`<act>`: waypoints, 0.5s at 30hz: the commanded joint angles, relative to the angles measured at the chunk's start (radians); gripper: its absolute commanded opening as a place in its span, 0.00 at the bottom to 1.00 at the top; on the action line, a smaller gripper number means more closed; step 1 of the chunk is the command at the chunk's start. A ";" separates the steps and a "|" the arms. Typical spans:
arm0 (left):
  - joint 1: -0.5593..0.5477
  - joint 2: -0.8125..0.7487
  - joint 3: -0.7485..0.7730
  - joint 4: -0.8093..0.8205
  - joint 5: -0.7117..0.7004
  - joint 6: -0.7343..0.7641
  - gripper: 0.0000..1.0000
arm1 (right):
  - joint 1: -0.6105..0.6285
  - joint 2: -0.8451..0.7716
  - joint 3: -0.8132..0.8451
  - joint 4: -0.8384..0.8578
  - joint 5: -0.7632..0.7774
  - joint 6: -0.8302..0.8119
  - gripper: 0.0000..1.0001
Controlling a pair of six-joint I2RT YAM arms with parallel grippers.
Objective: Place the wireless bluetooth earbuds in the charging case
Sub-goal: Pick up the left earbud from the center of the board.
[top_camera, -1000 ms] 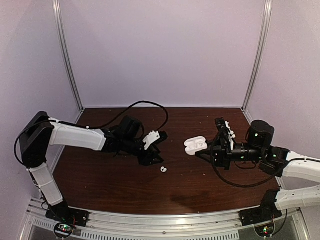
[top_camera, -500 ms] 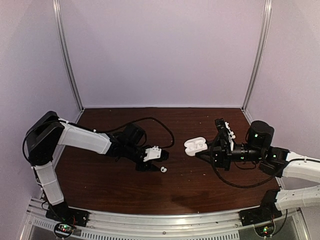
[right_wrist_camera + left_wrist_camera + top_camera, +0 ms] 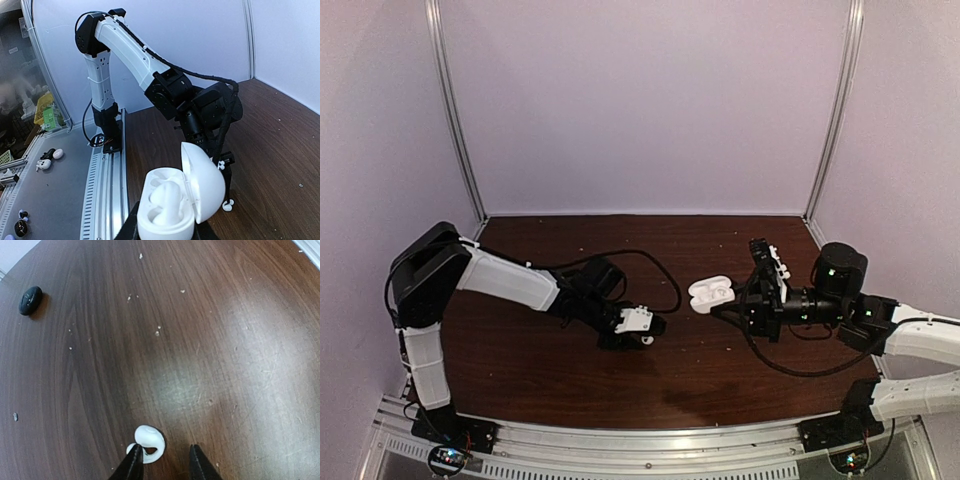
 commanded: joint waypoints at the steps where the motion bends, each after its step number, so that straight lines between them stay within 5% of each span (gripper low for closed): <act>1: 0.000 0.045 0.044 -0.029 -0.010 0.028 0.34 | -0.005 -0.006 -0.011 0.028 -0.004 0.003 0.00; 15: 0.000 0.096 0.108 -0.052 -0.026 0.046 0.26 | -0.004 -0.010 -0.011 0.017 0.012 0.002 0.00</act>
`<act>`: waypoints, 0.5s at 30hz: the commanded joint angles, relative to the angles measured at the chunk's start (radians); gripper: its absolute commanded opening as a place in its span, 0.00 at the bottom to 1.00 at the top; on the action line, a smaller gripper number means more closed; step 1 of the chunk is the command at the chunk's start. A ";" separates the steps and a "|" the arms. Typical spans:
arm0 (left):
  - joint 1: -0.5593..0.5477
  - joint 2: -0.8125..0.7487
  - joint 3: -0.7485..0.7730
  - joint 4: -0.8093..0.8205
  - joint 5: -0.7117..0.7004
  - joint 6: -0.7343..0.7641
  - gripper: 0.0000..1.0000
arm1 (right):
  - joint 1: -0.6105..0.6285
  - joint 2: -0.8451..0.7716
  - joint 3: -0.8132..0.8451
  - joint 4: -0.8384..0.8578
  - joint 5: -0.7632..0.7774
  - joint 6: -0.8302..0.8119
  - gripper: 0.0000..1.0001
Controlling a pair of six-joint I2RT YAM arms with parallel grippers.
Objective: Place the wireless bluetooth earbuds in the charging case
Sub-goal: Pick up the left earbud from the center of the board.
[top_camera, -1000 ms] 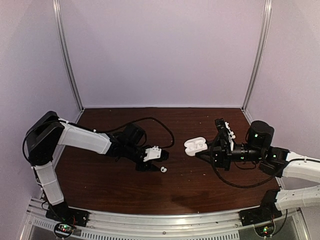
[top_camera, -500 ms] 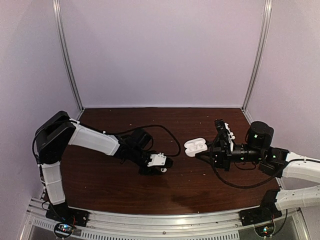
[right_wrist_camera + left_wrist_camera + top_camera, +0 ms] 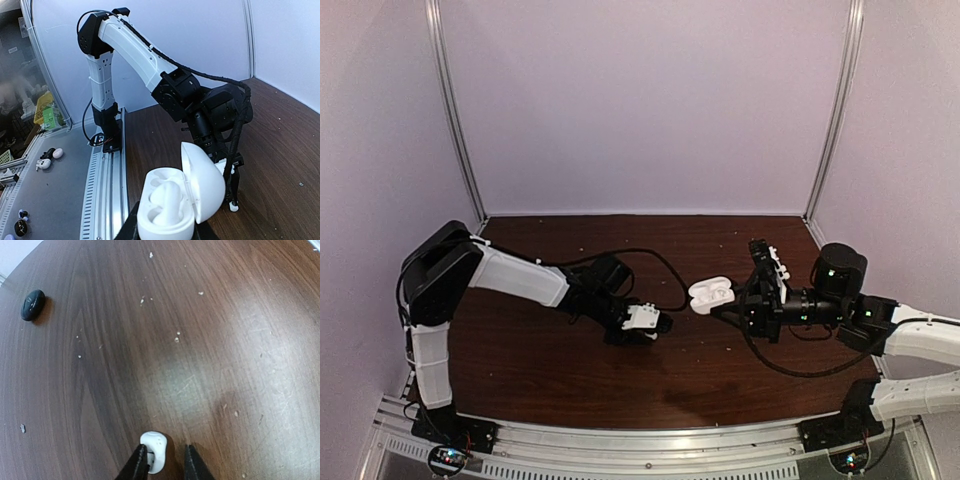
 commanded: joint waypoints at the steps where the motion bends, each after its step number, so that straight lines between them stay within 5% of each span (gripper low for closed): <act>1: 0.000 0.021 0.020 -0.024 -0.015 0.016 0.23 | -0.005 -0.010 -0.008 0.017 0.012 0.002 0.00; 15: 0.026 -0.134 0.006 0.016 0.009 -0.095 0.00 | -0.006 -0.024 -0.007 0.016 0.025 0.005 0.00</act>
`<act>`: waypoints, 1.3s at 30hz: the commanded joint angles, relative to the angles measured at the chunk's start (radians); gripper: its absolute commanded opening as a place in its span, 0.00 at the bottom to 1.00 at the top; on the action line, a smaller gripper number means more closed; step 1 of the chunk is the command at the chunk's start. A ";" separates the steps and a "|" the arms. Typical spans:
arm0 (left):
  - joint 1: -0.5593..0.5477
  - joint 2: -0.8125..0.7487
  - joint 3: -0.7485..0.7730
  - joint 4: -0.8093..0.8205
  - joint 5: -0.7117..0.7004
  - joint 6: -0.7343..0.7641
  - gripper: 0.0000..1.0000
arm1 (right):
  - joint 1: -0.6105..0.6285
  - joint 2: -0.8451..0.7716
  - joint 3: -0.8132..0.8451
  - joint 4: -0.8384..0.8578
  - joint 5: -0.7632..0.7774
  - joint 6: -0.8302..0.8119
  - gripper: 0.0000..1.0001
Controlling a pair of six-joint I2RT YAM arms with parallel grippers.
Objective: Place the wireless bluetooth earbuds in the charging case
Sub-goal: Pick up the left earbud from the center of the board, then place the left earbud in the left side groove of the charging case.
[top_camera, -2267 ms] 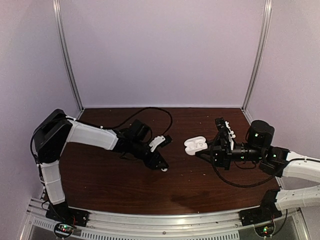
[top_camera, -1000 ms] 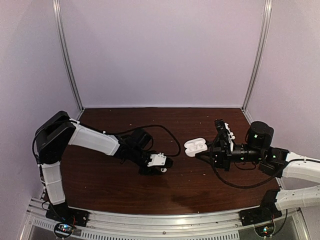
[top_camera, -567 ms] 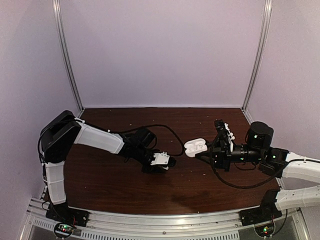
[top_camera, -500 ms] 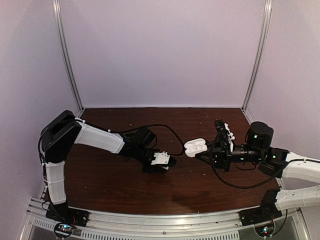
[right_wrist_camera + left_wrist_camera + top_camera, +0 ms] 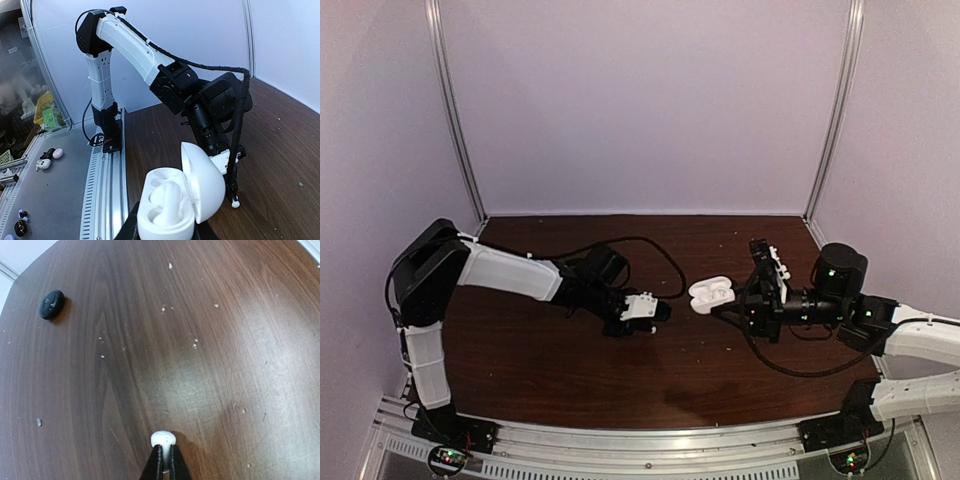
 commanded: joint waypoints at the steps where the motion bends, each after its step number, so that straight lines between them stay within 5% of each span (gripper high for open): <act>1: 0.016 -0.127 -0.006 0.018 0.014 -0.089 0.00 | -0.005 -0.026 -0.006 0.015 0.025 0.004 0.00; 11: 0.009 -0.573 -0.135 0.004 0.080 -0.468 0.00 | -0.003 -0.004 -0.002 0.046 0.034 0.006 0.00; 17: -0.079 -0.714 -0.121 -0.052 0.047 -0.633 0.00 | 0.001 0.039 0.000 0.123 -0.004 0.007 0.00; 26: -0.191 -0.626 0.088 -0.151 0.120 -0.702 0.00 | 0.060 0.074 0.040 0.118 -0.028 -0.118 0.00; 39: -0.265 -0.516 0.164 -0.163 0.067 -0.714 0.00 | 0.107 0.097 0.099 0.063 0.021 -0.190 0.00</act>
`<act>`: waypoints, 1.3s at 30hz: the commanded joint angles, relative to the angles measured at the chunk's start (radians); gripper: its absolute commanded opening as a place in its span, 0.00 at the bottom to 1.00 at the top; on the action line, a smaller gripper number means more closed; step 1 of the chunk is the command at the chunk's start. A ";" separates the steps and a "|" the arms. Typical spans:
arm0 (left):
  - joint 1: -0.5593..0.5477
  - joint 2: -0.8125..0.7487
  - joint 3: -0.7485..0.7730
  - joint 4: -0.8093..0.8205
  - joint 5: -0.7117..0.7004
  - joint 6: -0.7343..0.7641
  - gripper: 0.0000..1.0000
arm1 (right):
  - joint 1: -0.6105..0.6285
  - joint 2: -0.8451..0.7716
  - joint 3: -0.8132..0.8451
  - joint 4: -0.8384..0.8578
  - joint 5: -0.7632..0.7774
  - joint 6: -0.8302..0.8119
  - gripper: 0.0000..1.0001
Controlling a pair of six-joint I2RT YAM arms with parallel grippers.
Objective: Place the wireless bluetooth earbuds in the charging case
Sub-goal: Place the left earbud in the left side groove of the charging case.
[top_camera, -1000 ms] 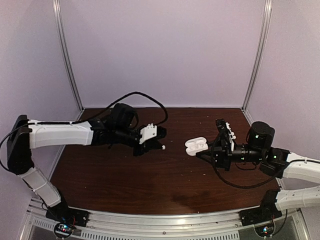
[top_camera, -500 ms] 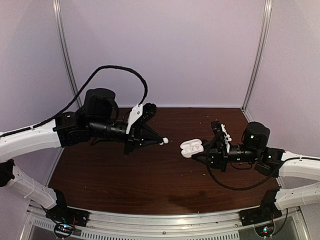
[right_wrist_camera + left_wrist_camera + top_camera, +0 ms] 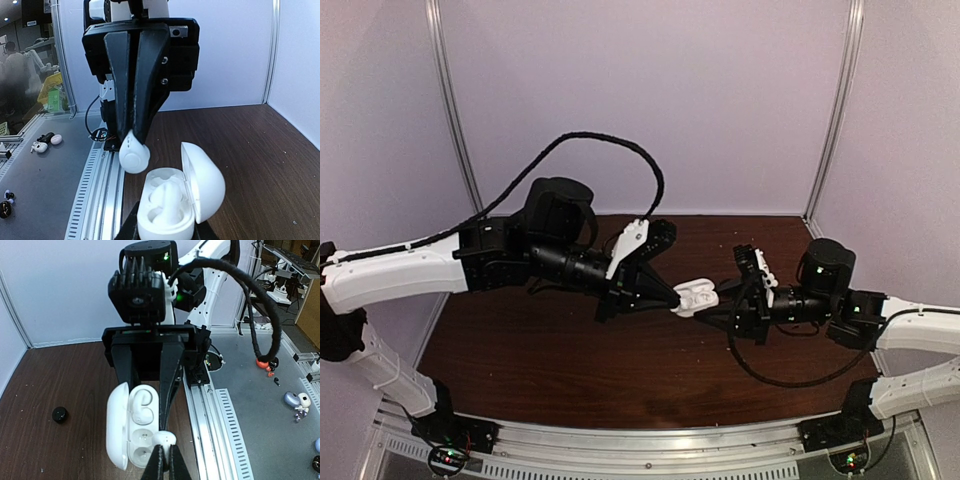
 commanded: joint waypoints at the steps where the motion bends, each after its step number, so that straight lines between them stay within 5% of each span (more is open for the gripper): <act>1: -0.012 0.036 0.056 -0.014 -0.036 -0.011 0.00 | 0.014 -0.003 0.034 0.002 0.021 -0.031 0.00; 39: -0.015 0.090 0.040 -0.019 -0.083 -0.003 0.00 | 0.041 -0.053 0.029 0.076 0.076 -0.023 0.00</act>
